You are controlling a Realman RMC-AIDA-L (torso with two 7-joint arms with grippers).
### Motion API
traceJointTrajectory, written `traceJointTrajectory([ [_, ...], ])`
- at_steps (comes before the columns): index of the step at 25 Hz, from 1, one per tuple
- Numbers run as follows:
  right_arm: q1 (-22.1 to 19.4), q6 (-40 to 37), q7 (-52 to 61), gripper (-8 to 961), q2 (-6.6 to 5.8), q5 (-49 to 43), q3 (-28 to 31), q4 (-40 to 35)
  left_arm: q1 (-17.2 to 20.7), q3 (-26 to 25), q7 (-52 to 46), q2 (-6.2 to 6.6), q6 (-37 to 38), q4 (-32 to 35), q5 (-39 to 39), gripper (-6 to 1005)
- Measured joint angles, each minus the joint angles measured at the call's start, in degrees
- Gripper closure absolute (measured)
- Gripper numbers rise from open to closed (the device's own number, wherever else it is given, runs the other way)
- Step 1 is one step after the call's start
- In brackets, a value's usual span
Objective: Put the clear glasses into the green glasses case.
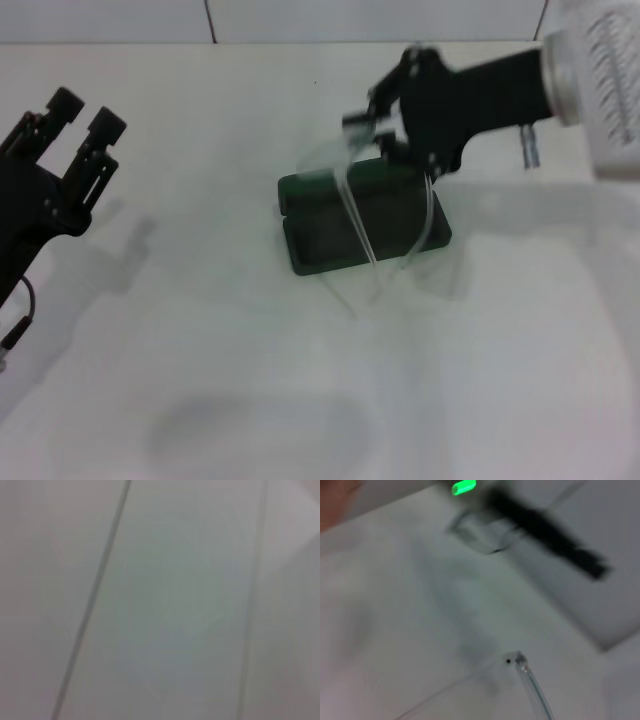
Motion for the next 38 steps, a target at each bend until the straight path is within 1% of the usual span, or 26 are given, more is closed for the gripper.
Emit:
traceJointTrajectory([
  [3,-1.3,2.3,0.9,836,-0.01,7.1,2.2,3.6,-0.2,0.0,0.0,0.01,2.4,3.2,4.4,471],
  [6,-0.8,5.6,5.4,836,-0.18,12.2,3.7,7.9,-1.2,0.0,-0.1,0.02,3.6,5.9,8.5,471],
  [8,0.8,6.5,10.3,836,-0.32,14.3,5.5,12.0,-2.4,0.0,-0.3,-0.04,3.9,6.8,9.7,471],
  [10,3.0,6.2,15.1,836,-0.58,14.8,7.0,16.0,-4.5,0.5,-0.9,-0.01,4.1,6.8,11.1,471],
  [11,4.1,6.0,17.3,836,-0.82,14.8,7.5,17.9,-5.6,1.0,-1.3,0.07,4.2,6.8,12.1,471],
  [12,5.4,5.6,19.8,836,-1.14,14.7,8.0,20.2,-5.6,1.0,-1.3,0.07,4.2,6.8,12.1,471],
  [13,6.8,5.2,22.0,836,-1.52,14.6,8.2,22.7,-8.3,2.1,-2.3,0.31,4.3,6.8,14.4,471],
  [15,9.0,3.4,24.6,836,-2.31,14.5,8.2,27.2,-10.0,2.3,-2.9,0.42,4.3,6.9,15.9,471],
  [18,11.0,0.2,27.2,836,-2.92,13.7,8.1,31.4,-12.3,2.4,-4.1,0.70,4.3,6.9,18.4,471],
  [20,11.6,-1.2,29.3,836,-3.04,12.9,8.0,33.0,-13.4,2.4,-5.0,0.96,4.3,6.9,19.6,471],
  [24,11.2,-1.9,32.2,837,-2.64,12.3,8.1,34.2,-14.8,2.8,-5.5,1.06,4.2,7.0,21.6,471],
  [29,10.2,-4.8,33.6,837,-1.76,12.6,9.6,35.1,-16.1,3.0,-5.5,0.34,3.6,7.0,24.8,471],
  [34,10.0,-7.3,33.8,837,-0.98,12.6,10.2,35.5,-17.0,4.2,-6.2,-0.05,3.0,6.8,26.1,471],
  [38,9.9,-8.0,33.8,837,-0.81,12.7,10.4,35.6,-17.6,5.4,-6.8,-0.20,2.5,6.4,26.3,471],
])
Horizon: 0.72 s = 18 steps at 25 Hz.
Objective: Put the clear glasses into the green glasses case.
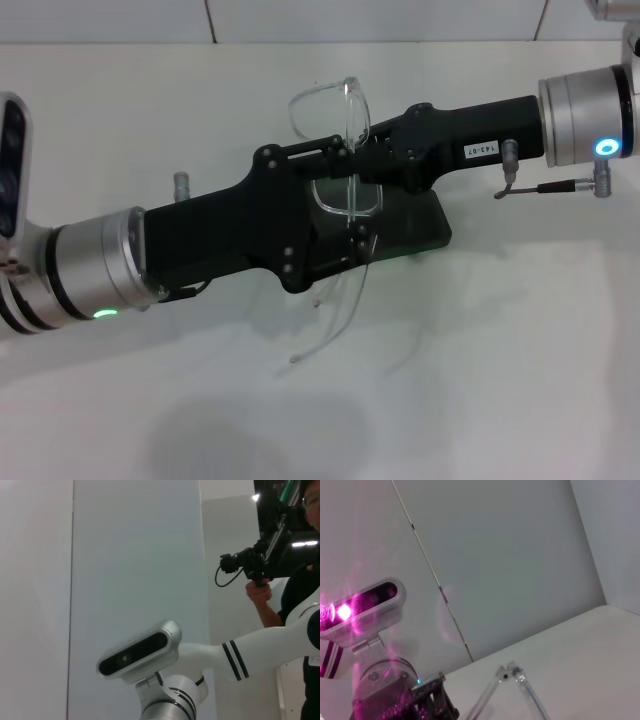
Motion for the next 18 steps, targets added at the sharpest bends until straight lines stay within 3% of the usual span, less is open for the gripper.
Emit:
traceJointTrajectory([
  [18,-0.9,-6.7,-0.2,836,-0.50,-0.9,-0.4,-0.6,-0.8,0.7,0.0,-0.11,-2.7,0.0,-2.7,471],
])
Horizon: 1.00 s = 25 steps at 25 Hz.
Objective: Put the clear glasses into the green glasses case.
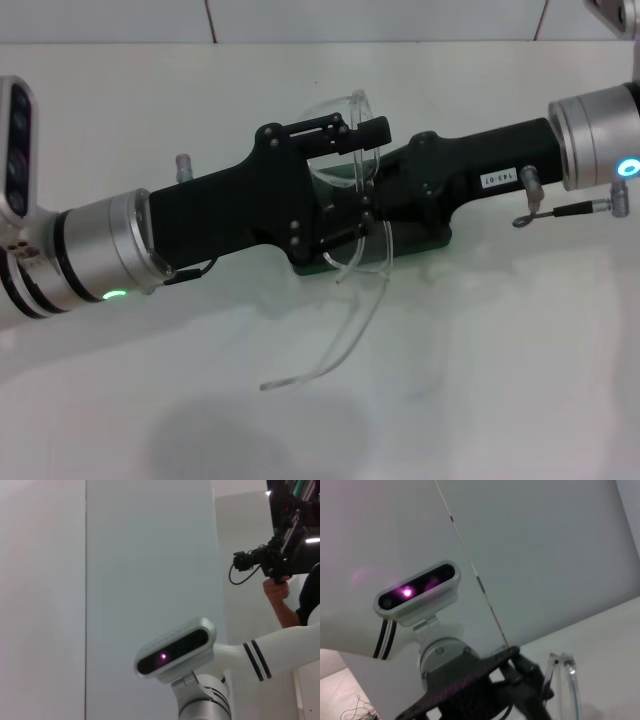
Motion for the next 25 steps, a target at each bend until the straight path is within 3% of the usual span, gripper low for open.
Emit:
traceJointTrajectory([
  [7,-1.2,-0.1,0.0,837,-0.07,-0.3,1.9,0.0,0.4,0.0,-0.1,0.07,1.0,0.4,-0.1,470],
  [10,-2.7,0.3,-0.1,838,0.17,-0.2,7.4,0.0,1.1,0.1,-1.4,0.77,5.1,1.6,-0.1,470],
  [14,-5.0,1.4,-2.2,839,0.74,2.0,16.6,0.3,4.8,-0.2,-3.5,1.99,9.0,5.9,-0.1,470],
  [20,-5.9,0.8,-3.4,839,0.72,8.2,17.3,0.2,8.8,-3.0,-3.6,2.67,4.7,6.5,0.3,470],
  [25,-3.9,0.4,-3.9,839,1.15,9.8,16.9,0.8,8.9,-2.8,-3.6,1.89,0.5,6.4,0.5,470],
])
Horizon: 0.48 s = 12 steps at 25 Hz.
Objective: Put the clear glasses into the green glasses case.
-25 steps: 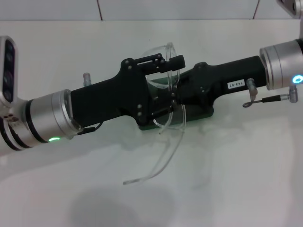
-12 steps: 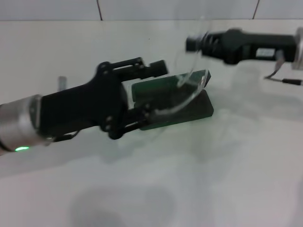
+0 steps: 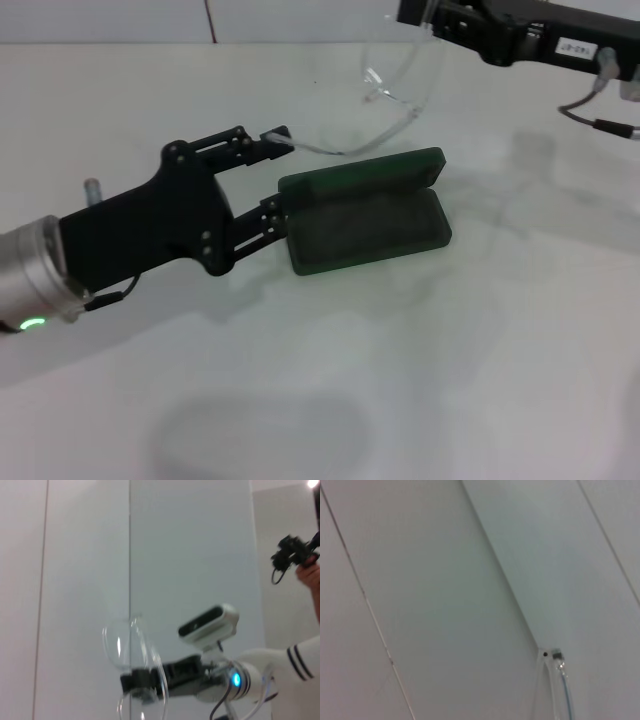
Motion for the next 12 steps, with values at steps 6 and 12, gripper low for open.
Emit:
traceJointTrajectory([
  [6,4.6,0.8,-2.7,838,0.31,0.6,-0.1,6.0,-3.3,0.8,0.0,-1.76,-0.4,-0.8,3.5,470],
  [12,7.3,1.7,-3.8,838,0.41,1.1,-4.9,9.3,-7.7,3.4,0.0,-1.88,-0.1,-4.1,4.0,470],
])
